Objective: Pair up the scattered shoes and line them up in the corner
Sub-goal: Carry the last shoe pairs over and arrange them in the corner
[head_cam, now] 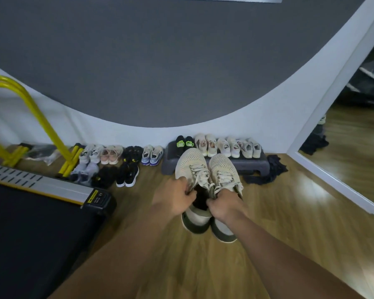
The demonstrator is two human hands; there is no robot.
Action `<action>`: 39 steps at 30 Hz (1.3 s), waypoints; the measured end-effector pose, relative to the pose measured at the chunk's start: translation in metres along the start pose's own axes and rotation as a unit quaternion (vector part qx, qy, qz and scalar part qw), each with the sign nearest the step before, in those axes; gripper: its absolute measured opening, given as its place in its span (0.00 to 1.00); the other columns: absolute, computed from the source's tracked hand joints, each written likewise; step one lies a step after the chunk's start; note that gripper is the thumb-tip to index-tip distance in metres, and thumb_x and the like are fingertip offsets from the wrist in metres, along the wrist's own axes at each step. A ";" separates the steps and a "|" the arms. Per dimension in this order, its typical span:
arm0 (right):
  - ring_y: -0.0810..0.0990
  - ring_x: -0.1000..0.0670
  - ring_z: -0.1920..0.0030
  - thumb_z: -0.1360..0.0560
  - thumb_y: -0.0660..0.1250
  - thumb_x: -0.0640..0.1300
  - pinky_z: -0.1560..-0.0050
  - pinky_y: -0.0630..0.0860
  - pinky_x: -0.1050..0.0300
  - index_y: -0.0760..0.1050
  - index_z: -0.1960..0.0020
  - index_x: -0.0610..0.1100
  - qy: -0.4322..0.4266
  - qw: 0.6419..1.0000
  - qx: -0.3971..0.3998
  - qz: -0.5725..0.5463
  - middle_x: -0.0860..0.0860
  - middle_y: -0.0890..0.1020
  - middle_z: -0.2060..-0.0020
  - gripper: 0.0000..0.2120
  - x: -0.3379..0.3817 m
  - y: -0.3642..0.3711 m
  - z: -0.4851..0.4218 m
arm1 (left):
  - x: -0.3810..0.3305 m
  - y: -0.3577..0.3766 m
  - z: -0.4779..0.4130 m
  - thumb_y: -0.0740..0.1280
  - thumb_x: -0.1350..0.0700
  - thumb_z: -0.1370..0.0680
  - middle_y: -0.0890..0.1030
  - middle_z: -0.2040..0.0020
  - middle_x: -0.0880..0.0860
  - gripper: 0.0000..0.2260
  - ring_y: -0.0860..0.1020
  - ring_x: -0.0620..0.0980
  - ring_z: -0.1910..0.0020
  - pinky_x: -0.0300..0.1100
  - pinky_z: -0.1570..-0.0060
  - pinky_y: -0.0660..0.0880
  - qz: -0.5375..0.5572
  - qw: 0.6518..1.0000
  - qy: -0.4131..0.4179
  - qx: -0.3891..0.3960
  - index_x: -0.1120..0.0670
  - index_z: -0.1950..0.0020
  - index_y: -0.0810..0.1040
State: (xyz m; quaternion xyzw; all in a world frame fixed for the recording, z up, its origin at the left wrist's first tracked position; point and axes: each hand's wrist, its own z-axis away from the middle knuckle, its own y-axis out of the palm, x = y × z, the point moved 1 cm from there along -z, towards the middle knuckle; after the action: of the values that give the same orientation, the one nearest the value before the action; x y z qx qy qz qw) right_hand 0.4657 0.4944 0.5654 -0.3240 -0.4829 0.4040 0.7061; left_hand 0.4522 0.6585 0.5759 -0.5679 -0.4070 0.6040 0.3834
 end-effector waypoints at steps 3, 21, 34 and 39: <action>0.80 0.46 0.61 0.29 0.68 0.52 0.62 0.75 0.56 0.77 0.60 0.45 0.023 0.995 0.026 -0.091 0.48 0.81 0.63 0.10 0.028 0.030 0.003 | 0.037 -0.007 0.013 0.62 0.38 0.23 0.77 0.61 0.51 0.16 0.75 0.53 0.61 0.44 0.64 0.69 0.014 1.000 -0.023 -0.001 0.50 0.57 0.67; 0.78 0.45 0.58 0.27 0.70 0.50 0.58 0.75 0.53 0.77 0.52 0.43 0.011 0.986 0.142 -0.088 0.48 0.80 0.60 0.10 0.150 0.172 -0.003 | 0.216 0.001 0.070 0.59 0.38 0.21 0.77 0.52 0.50 0.15 0.76 0.48 0.55 0.47 0.53 0.78 0.192 0.953 -0.230 0.046 0.48 0.46 0.73; 0.79 0.48 0.60 0.27 0.68 0.48 0.66 0.71 0.58 0.79 0.54 0.43 -0.017 0.969 0.232 -0.084 0.49 0.81 0.60 0.09 0.247 0.212 -0.148 | 0.296 -0.013 -0.064 0.57 0.39 0.20 0.77 0.52 0.48 0.16 0.76 0.47 0.56 0.45 0.56 0.76 0.163 0.937 -0.305 0.047 0.49 0.50 0.74; 0.79 0.47 0.60 0.27 0.67 0.49 0.67 0.70 0.58 0.78 0.52 0.42 -0.011 0.965 0.253 -0.073 0.48 0.82 0.59 0.11 0.279 0.218 -0.217 | 0.315 -0.017 -0.126 0.59 0.42 0.19 0.77 0.53 0.48 0.14 0.77 0.47 0.56 0.48 0.52 0.78 0.174 0.926 -0.332 0.047 0.51 0.50 0.75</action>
State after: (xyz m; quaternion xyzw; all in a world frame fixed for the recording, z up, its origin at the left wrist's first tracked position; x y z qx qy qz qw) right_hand 0.6720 0.8272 0.4276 -0.0942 -0.3954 0.4636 0.7873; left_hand 0.5588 0.9636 0.4713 -0.3782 -0.3768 0.8336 0.1417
